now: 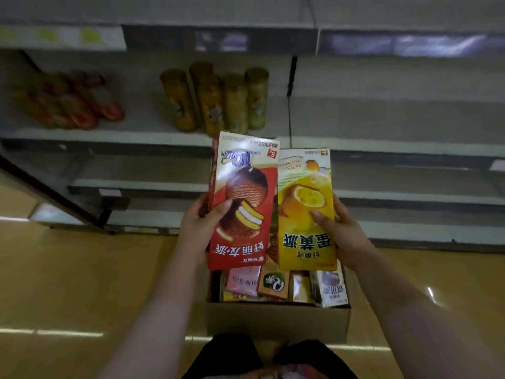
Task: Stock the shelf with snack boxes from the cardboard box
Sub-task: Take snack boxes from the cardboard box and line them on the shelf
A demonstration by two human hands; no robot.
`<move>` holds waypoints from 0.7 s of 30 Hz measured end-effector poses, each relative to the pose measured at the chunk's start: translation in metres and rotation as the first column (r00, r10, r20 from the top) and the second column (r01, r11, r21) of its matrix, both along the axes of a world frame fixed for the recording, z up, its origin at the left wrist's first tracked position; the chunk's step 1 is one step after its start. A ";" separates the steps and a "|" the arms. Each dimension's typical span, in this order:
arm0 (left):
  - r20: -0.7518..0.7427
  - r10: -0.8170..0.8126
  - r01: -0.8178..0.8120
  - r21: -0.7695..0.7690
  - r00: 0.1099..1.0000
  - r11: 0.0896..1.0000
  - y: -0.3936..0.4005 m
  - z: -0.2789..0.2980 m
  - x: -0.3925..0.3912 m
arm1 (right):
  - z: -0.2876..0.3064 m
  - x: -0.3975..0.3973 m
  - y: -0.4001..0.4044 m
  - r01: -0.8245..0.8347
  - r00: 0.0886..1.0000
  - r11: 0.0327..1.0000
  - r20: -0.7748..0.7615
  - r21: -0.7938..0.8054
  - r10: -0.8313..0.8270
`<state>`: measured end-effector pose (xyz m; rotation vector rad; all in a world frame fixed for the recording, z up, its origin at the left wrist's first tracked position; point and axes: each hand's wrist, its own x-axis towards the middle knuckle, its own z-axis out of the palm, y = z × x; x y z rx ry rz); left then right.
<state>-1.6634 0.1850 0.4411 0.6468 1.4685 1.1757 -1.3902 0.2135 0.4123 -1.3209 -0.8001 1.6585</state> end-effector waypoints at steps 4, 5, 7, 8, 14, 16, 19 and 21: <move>0.014 -0.014 0.012 0.106 1.000 0.994 -0.004 0.063 0.008 | 0.073 -0.004 -0.009 0.044 0.999 0.987 -0.014 0.154 -0.042; 0.018 -0.024 0.021 0.142 1.000 0.990 -0.001 0.082 0.009 | 0.096 -0.001 -0.007 0.051 0.999 0.979 -0.018 0.198 -0.049; 0.030 -0.034 0.028 0.203 0.999 0.979 0.001 0.109 0.009 | 0.133 0.008 -0.007 0.052 0.999 0.962 0.002 0.267 -0.054; 0.038 -0.043 0.033 0.246 0.998 0.969 0.003 0.126 0.009 | 0.154 0.013 -0.006 0.048 0.999 0.949 0.008 0.311 -0.053; 0.019 -0.070 0.055 0.430 0.997 0.901 0.016 0.205 0.013 | 0.247 0.026 0.006 0.065 0.998 0.881 -0.014 0.470 -0.066; 0.021 -0.082 0.062 0.474 0.996 0.878 0.023 0.230 0.014 | 0.269 0.022 0.014 0.074 0.997 0.854 -0.035 0.515 -0.065; 0.036 -0.099 0.066 0.520 0.994 0.852 0.032 0.263 0.015 | 0.295 0.015 0.024 0.082 0.996 0.816 -0.075 0.572 -0.048; 0.030 -0.115 0.080 0.546 0.993 0.834 0.039 0.281 0.014 | 0.312 0.010 0.031 0.070 0.996 0.794 -0.091 0.604 -0.019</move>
